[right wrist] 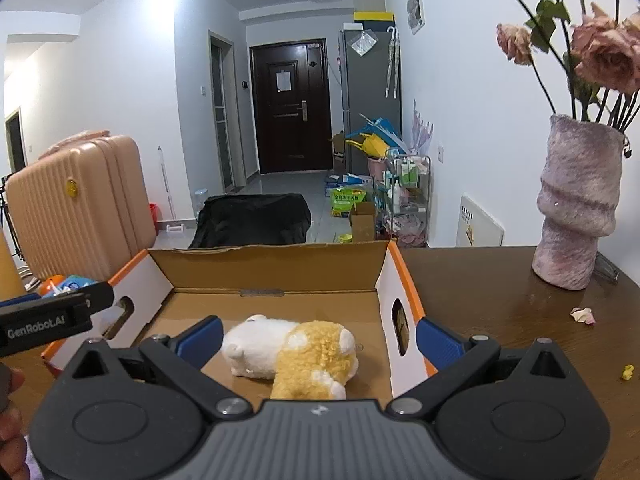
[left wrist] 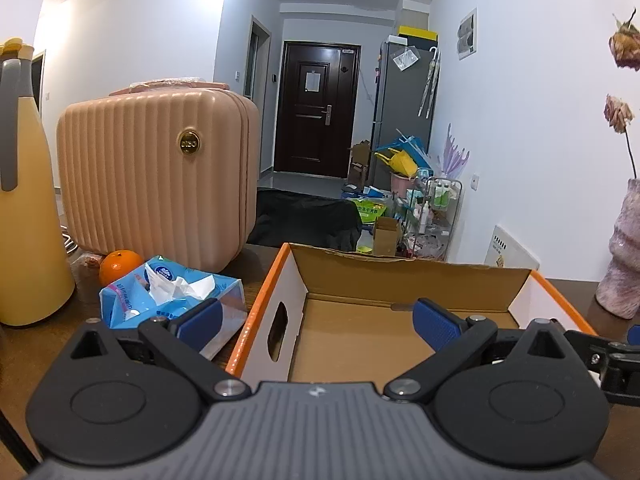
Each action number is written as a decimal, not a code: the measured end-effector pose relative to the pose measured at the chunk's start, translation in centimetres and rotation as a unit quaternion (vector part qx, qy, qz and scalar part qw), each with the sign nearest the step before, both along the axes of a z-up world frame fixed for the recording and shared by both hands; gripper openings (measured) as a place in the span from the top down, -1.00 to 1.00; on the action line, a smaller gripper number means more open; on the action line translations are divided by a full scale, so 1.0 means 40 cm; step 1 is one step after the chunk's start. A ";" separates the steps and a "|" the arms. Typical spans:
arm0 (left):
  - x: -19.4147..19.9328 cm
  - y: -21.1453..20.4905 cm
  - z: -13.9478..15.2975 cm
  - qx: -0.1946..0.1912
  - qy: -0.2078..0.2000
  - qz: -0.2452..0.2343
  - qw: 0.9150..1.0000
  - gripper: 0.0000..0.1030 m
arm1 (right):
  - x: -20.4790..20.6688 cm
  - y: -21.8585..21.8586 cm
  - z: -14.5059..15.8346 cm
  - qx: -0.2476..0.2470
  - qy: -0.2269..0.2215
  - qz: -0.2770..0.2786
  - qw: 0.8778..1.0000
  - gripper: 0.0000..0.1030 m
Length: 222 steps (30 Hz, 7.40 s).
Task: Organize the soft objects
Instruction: 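Open both grippers to drop the plush and foam wedge into the box, then withdraw both grippers from the box back toward the remaining objects, then grasp the light-blue fluffy plush with the right gripper, then lift the blue plush with the right gripper while the left gripper grasps the white foam cylinder, then carry the blue plush and foam cylinder over the cardboard box with both grippers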
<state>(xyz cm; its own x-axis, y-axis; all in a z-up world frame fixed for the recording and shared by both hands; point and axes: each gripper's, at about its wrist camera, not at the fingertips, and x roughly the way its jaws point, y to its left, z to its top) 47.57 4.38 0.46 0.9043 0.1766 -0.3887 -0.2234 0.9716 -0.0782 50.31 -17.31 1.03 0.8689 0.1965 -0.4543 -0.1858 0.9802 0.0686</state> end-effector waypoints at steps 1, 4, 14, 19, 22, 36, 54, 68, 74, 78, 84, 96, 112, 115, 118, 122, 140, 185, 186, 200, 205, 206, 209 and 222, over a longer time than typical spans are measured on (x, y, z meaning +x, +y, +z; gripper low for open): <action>-0.005 0.001 0.004 -0.002 -0.001 -0.001 1.000 -1.00 | -0.009 -0.002 0.003 0.000 -0.003 0.001 1.000 -1.00; -0.025 0.008 0.012 -0.003 -0.004 -0.001 1.000 -1.00 | -0.034 -0.009 0.011 0.000 -0.008 0.002 1.000 -1.00; -0.106 0.024 0.023 -0.008 -0.008 -0.007 1.000 -1.00 | -0.138 -0.048 0.021 0.008 -0.036 -0.006 0.999 -1.00; -0.152 0.028 0.028 -0.005 -0.012 -0.009 1.000 -1.00 | -0.191 -0.066 0.012 0.009 -0.045 -0.006 0.999 -1.00; -0.180 0.031 0.029 -0.006 -0.013 -0.010 1.000 -1.00 | -0.220 -0.067 -0.001 0.002 -0.052 -0.006 0.999 -1.00; -0.291 0.033 0.016 -0.001 -0.012 -0.015 1.000 -1.00 | -0.358 -0.058 -0.025 -0.035 -0.083 0.013 0.996 -1.00; -0.433 0.020 0.007 0.014 -0.019 -0.037 0.999 -1.00 | -0.478 -0.061 -0.050 -0.033 -0.085 0.031 0.995 -1.00; -0.529 0.031 -0.027 0.035 -0.003 -0.058 0.998 -1.00 | -0.542 -0.050 -0.086 -0.029 -0.066 0.038 0.997 -1.00; -0.547 0.039 -0.035 0.037 0.004 -0.059 0.998 -1.00 | -0.558 -0.039 -0.093 -0.031 -0.061 0.048 0.996 -1.00; -0.549 0.045 -0.041 0.035 0.011 -0.059 0.998 -1.00 | -0.567 -0.024 -0.099 -0.035 -0.055 0.063 0.996 -1.00; -0.554 0.046 -0.050 0.037 0.022 -0.060 0.997 -1.00 | -0.568 0.012 -0.116 -0.049 -0.029 0.108 0.993 -1.00; -0.575 0.079 -0.070 0.035 0.042 -0.057 0.997 -1.00 | -0.525 0.084 -0.170 -0.085 0.033 0.149 0.985 -0.96; -0.581 0.094 -0.073 0.027 0.045 -0.054 0.997 -1.00 | -0.512 0.070 -0.162 -0.057 0.030 0.159 0.985 -0.05; -0.581 0.094 -0.074 0.027 0.045 -0.054 0.997 -1.00 | -0.512 0.046 -0.151 -0.037 0.019 0.144 0.989 0.18; -0.581 0.093 -0.074 0.027 0.047 -0.053 0.997 -1.00 | -0.510 0.028 -0.142 -0.024 0.012 0.132 0.991 0.35; -0.579 0.087 -0.075 0.030 0.049 -0.052 0.997 -1.00 | -0.512 0.016 -0.135 -0.014 0.004 0.128 0.992 0.50; -0.574 0.068 -0.082 0.034 0.049 -0.075 0.995 -1.00 | -0.522 -0.010 -0.118 0.012 -0.007 0.119 0.993 0.70; -0.490 -0.006 -0.161 0.032 0.141 -0.138 0.980 -0.12 | -0.524 -0.002 -0.128 -0.006 -0.003 0.108 0.994 0.29; -0.491 -0.006 -0.160 0.032 0.139 -0.138 0.980 -0.12 | -0.525 -0.002 -0.128 -0.006 -0.004 0.108 0.994 0.29; -0.532 -0.001 -0.122 0.032 0.082 -0.131 0.987 -0.10 | -0.553 -0.017 -0.116 0.007 -0.026 0.107 0.994 0.29; -0.562 -0.012 -0.102 0.032 0.059 -0.134 0.989 -0.09 | -0.560 -0.022 -0.103 0.012 -0.040 0.106 0.993 0.29; -0.569 -0.014 -0.096 0.031 0.052 -0.135 0.989 -0.09 | -0.560 -0.023 -0.100 0.013 -0.042 0.106 0.993 0.29; -0.591 -0.020 -0.076 0.023 0.031 -0.137 0.990 -0.09 | -0.560 -0.026 -0.093 0.014 -0.047 0.105 0.993 0.29; -0.605 -0.027 -0.016 -0.005 -0.008 -0.135 0.991 -0.09 | -0.549 -0.042 -0.045 0.015 -0.079 0.091 0.993 0.29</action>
<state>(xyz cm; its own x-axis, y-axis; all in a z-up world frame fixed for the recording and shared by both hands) 23.39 3.30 -0.17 0.9245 -0.0754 -0.3738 0.0451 0.9950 -0.0893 28.35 -18.99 -0.77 0.8776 0.3683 -0.3069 -0.3703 0.9273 0.0540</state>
